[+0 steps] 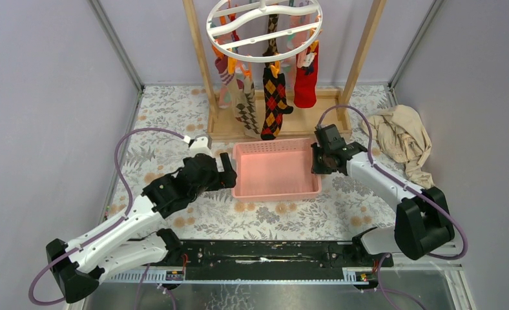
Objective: Remove the socks clipped to the hanger
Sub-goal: Adjust the bin at the center of the board.
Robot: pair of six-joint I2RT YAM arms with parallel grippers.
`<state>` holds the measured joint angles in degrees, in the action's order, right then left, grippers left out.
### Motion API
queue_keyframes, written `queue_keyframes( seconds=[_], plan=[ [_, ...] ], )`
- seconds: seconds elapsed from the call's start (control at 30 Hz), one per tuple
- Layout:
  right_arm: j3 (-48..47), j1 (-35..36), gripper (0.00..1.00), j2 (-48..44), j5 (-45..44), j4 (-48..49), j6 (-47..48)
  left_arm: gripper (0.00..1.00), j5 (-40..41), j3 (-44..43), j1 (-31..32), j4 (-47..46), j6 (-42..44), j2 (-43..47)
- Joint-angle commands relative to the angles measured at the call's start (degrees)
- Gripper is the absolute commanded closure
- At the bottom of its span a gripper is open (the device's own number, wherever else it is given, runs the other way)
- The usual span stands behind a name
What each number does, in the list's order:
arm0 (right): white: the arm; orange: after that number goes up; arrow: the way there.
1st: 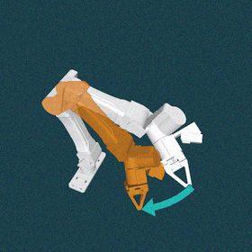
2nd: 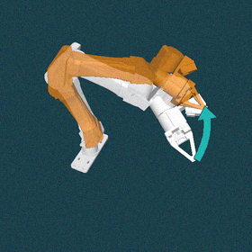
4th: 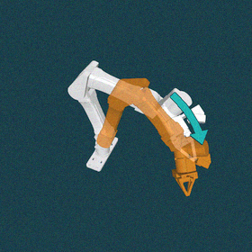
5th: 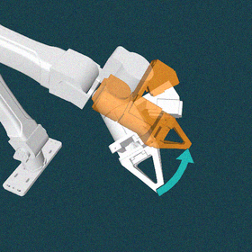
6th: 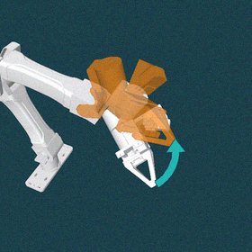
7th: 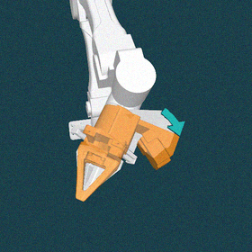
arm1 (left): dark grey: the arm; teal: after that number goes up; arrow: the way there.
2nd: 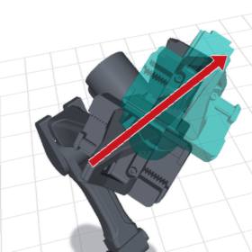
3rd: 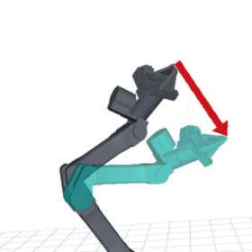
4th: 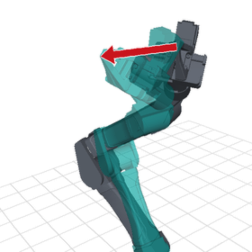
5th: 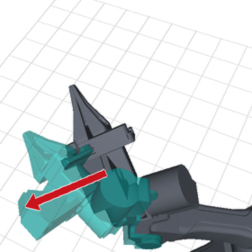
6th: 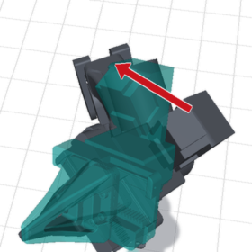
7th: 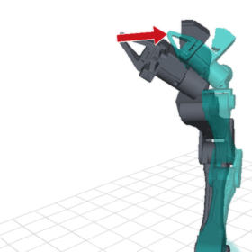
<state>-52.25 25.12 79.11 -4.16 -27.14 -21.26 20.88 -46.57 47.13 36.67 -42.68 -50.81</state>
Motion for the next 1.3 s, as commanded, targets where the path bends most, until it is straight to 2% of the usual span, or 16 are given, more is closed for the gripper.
queue_keyframes(
  seconds=[0.0, 0.4, 0.47, 0.53, 0.6, 0.67, 0.83, 1.0, 1.1, 1.27],
  plan=[
    [1.33, 0.28, 0.79, -4.82, 2.98, -0.72, -0.23, 0.02, 3.81, -0.91, -0.38, 0.62, 0.00, 0.71],
    [9.37, 0.28, 0.74, -9.17, 2.49, 0.91, -2.39, 0.02, 5.55, 0.00, -0.38, -0.43, -2.23, 0.09],
    [10.57, 0.25, 0.64, -9.93, 2.99, 1.55, -3.00, 0.02, 5.57, 0.24, -0.38, -0.78, -2.52, -0.60],
    [11.16, 0.28, 0.43, -10.73, 3.46, 1.54, -3.51, 0.02, 5.78, -0.05, -0.38, -0.81, -3.03, -1.02],
    [11.29, 0.28, 0.27, -12.32, 3.10, 0.93, -3.82, 0.02, 5.11, -0.27, -0.40, -1.16, -3.37, -0.88],
    [10.40, 0.28, 0.19, -14.65, 1.54, 0.11, -3.82, 0.02, 4.43, -0.72, -0.40, -1.18, -3.61, -0.54],
    [3.66, 0.28, 0.18, -19.22, -0.79, -0.05, -2.13, 0.02, 4.92, -1.88, -0.42, -0.14, -4.01, -0.13],
    [3.40, 0.28, 0.23, -20.02, 5.32, 11.79, -0.30, 0.02, 3.11, -0.99, -0.38, -2.17, -3.57, 1.19],
    [4.28, 0.28, 0.24, -16.63, 8.79, 19.65, -0.39, 0.02, 2.41, -1.17, -0.38, -4.14, -1.91, 1.30],
    [2.91, 0.28, 0.26, -5.91, 13.88, 30.81, -0.30, 0.02, 1.57, -1.51, -0.38, -8.56, -0.57, -1.05]
  ],
)
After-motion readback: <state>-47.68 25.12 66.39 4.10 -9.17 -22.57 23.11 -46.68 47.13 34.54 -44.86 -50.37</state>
